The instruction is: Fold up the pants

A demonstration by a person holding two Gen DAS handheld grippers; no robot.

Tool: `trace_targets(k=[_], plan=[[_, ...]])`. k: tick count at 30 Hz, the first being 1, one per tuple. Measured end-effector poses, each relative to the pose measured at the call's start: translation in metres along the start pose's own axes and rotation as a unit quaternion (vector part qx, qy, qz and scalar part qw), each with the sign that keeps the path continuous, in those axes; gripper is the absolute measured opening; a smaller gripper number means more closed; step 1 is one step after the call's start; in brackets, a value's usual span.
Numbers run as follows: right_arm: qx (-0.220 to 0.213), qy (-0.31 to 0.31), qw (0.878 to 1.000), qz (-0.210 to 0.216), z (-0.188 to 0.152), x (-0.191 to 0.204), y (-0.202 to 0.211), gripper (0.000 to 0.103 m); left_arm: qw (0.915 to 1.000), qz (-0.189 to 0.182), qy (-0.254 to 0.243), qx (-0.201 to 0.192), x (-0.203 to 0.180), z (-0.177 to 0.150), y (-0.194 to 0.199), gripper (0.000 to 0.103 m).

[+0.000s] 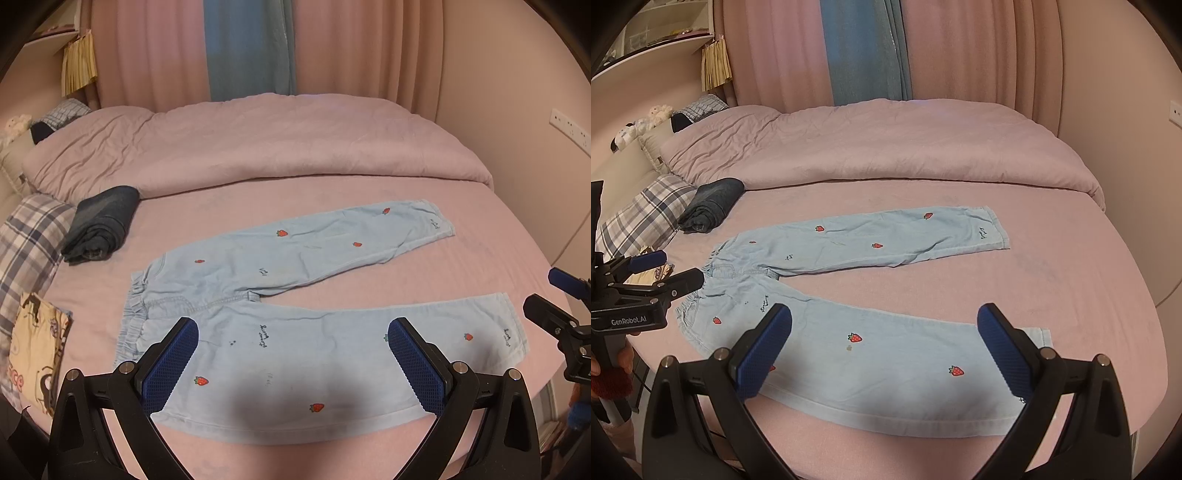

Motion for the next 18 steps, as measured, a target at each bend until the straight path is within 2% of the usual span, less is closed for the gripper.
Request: trace_targets(k=[14,18], plan=[[0.002,0.0,1.0,0.0,-0.0012,-0.0008,-0.0013,0.101,1.0,-0.001,0.001,0.004,-0.0017,-0.0013,-0.002,0.102],[-0.012,-0.002,1.0,0.006,0.0008,0.0004,0.0007,0.1,0.9998,-0.017,0.013,0.004,0.0034,-0.0022,-0.0015,0.102]])
Point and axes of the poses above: each gripper's, at about its wrist camera, not at the fingertips, and y roughly against the way its jaws point, x to its left, z to its top, the point moved 5 cm from there along -y, roughly the way its jaws point, and after that the axes turned 10 degrees about -x, right-handed, at the moved point
